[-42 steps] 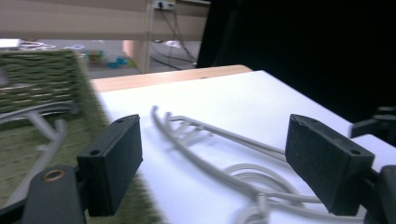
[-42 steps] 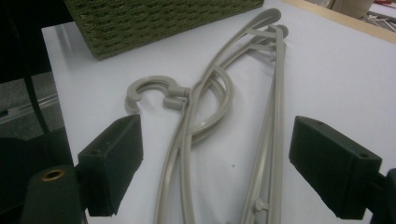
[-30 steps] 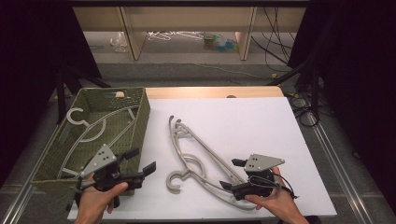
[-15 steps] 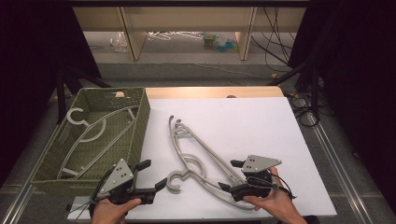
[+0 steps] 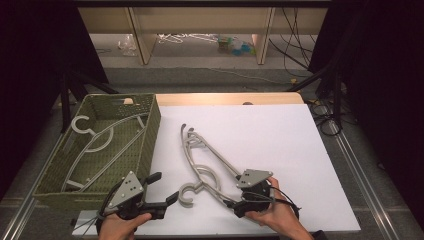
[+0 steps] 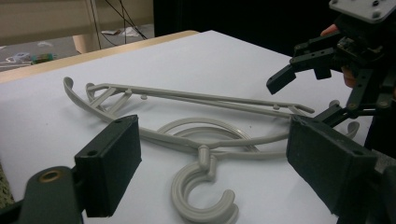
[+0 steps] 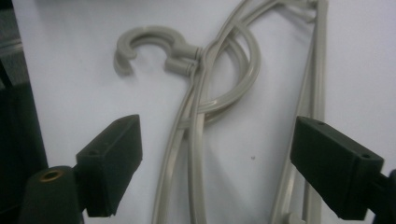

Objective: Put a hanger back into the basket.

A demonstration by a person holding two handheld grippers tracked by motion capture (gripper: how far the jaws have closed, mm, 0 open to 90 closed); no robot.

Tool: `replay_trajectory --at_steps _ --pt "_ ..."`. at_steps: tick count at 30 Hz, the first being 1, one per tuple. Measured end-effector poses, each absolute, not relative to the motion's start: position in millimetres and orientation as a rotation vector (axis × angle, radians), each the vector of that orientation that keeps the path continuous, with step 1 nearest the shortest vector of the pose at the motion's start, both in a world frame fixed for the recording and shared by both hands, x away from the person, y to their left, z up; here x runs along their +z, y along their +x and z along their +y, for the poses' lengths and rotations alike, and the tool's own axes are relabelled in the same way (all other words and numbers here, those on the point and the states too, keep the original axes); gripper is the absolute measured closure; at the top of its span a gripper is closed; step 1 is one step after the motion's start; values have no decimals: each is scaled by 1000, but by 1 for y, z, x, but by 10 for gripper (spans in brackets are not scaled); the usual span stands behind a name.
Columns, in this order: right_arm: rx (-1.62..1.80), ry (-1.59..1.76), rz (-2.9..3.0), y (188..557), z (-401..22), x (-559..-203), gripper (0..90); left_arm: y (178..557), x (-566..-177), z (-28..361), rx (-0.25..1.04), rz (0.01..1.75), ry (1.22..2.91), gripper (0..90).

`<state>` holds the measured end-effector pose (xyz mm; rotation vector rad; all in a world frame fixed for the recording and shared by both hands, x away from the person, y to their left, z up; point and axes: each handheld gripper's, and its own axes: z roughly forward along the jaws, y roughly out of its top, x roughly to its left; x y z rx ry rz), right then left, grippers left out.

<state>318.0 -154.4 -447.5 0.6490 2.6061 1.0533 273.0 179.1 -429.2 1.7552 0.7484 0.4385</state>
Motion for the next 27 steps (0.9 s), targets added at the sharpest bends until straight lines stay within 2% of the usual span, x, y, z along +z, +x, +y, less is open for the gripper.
replay_trajectory --at_steps 7,9,27 --pt "926 699 2726 327 -136 -457 393 274 -431 179 428 758 1756 177" --pt "900 672 2749 330 -133 -461 483 275 -432 179 427 752 1764 177" --pt "706 638 2801 346 -117 -468 721 274 -435 176 400 758 1792 178"
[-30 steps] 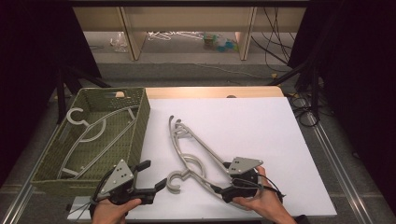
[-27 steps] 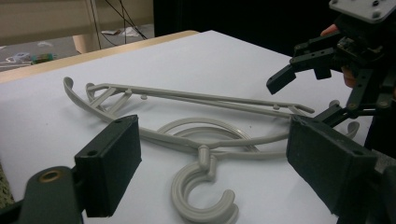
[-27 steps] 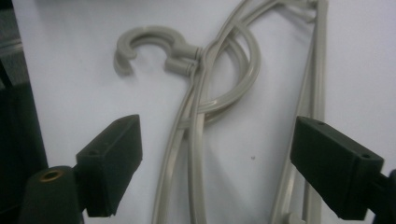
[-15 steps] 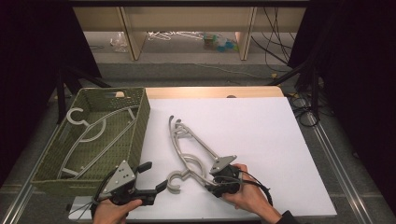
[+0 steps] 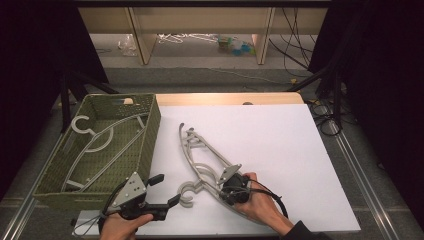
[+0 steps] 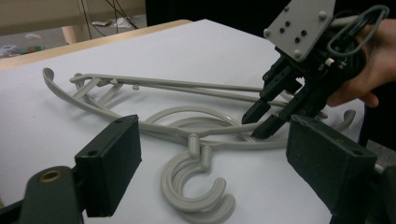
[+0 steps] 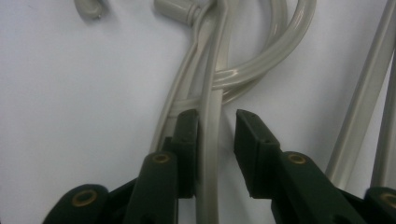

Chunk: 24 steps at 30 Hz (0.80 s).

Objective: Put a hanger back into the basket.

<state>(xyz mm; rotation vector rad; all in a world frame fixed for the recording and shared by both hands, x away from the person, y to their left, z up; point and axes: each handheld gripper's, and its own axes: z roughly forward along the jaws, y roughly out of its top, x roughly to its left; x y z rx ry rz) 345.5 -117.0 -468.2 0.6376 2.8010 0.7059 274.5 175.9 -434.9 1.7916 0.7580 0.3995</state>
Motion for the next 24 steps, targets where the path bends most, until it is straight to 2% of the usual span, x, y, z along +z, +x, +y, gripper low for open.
replay_trajectory --at_steps 3,12,24 --pt "706 611 2818 346 -116 -467 805 275 -434 176 400 758 1787 180" --pt "655 426 2807 344 -126 -450 818 274 -434 177 424 754 1802 187" --pt "841 296 2848 332 -163 -422 819 274 -437 172 473 695 1862 209"
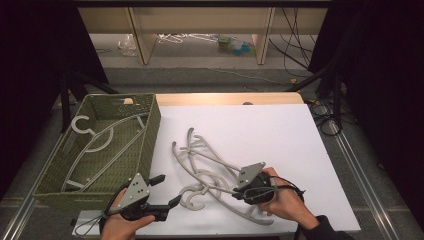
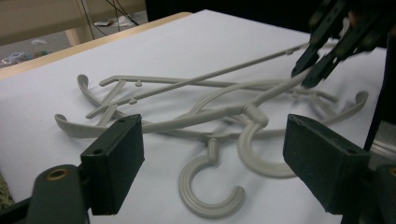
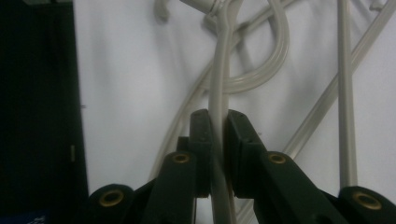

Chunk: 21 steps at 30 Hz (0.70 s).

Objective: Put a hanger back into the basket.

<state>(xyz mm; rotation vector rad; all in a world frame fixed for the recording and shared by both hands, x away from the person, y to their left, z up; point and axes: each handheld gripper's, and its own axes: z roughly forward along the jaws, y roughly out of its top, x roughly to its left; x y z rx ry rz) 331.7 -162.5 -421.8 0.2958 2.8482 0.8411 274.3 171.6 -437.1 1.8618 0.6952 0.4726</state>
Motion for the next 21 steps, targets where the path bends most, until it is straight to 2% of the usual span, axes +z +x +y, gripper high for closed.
replay_trajectory --at_steps 15,18,21 --pt "996 185 2903 313 -171 -407 820 283 -450 148 542 536 2061 295" --pt "1014 175 2910 310 -171 -407 820 282 -453 144 558 483 2143 314" --pt "1032 168 2921 307 -170 -406 820 283 -454 140 543 474 2130 331"
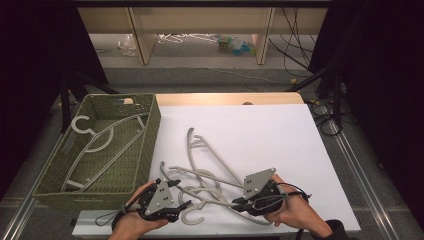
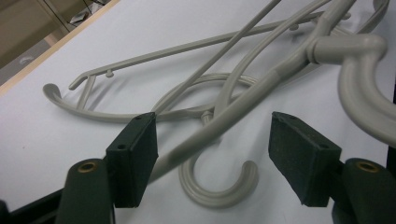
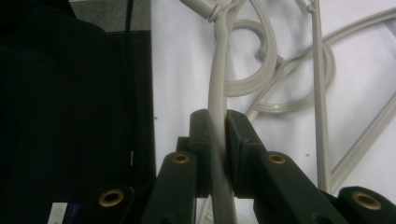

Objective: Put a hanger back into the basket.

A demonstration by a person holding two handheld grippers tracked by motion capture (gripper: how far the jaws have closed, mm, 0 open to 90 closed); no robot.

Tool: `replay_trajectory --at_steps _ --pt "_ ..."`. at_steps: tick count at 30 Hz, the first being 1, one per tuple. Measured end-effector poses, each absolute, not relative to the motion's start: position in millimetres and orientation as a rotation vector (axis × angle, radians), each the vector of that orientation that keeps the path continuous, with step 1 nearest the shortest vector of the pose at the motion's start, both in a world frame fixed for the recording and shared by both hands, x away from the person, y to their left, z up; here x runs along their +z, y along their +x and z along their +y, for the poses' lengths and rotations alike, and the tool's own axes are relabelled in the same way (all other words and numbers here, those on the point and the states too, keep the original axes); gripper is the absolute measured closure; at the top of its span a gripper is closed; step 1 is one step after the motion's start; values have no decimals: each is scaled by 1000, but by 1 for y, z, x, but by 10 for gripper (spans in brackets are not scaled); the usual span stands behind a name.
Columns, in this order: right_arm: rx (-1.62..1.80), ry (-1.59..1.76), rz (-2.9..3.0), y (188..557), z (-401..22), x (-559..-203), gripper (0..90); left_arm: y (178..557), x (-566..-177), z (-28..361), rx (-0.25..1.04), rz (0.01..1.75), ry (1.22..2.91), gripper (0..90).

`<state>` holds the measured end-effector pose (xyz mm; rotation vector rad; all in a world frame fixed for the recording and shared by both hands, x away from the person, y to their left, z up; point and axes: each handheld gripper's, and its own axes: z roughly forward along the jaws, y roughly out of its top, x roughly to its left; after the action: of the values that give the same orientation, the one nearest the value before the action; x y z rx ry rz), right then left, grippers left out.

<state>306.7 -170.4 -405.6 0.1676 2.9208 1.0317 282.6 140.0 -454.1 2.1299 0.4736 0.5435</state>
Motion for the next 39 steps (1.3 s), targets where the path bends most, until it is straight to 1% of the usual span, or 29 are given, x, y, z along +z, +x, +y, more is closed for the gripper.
replay_trajectory --at_steps 7,9,10,13,15,18,23,27,31,32,35,39 --pt "1070 134 2927 304 -170 -403 819 284 -456 133 546 372 2197 378" --pt "1071 122 2926 303 -169 -403 819 285 -457 130 549 340 2220 417" --pt "1073 127 2929 303 -169 -403 819 286 -457 128 545 335 2220 420" --pt "1081 131 2938 303 -170 -405 818 288 -458 124 556 278 2244 501" --pt "1082 130 2939 304 -171 -405 819 289 -458 121 557 220 2261 592" --pt "1082 129 2937 305 -173 -406 818 289 -454 116 595 126 2298 642" --pt "1138 105 2929 310 -180 -405 816 288 -445 111 600 67 2326 685" --pt "1164 124 2908 316 -186 -403 788 287 -435 110 604 41 2328 710" --pt "1170 172 2855 319 -189 -402 749 287 -424 112 605 47 2292 740" --pt "1157 189 2832 321 -189 -401 742 287 -422 112 561 66 2289 750" --pt "1152 233 2808 323 -190 -402 718 285 -417 109 546 82 2298 758" --pt "1153 286 2781 325 -190 -402 692 286 -415 108 454 175 2297 765"
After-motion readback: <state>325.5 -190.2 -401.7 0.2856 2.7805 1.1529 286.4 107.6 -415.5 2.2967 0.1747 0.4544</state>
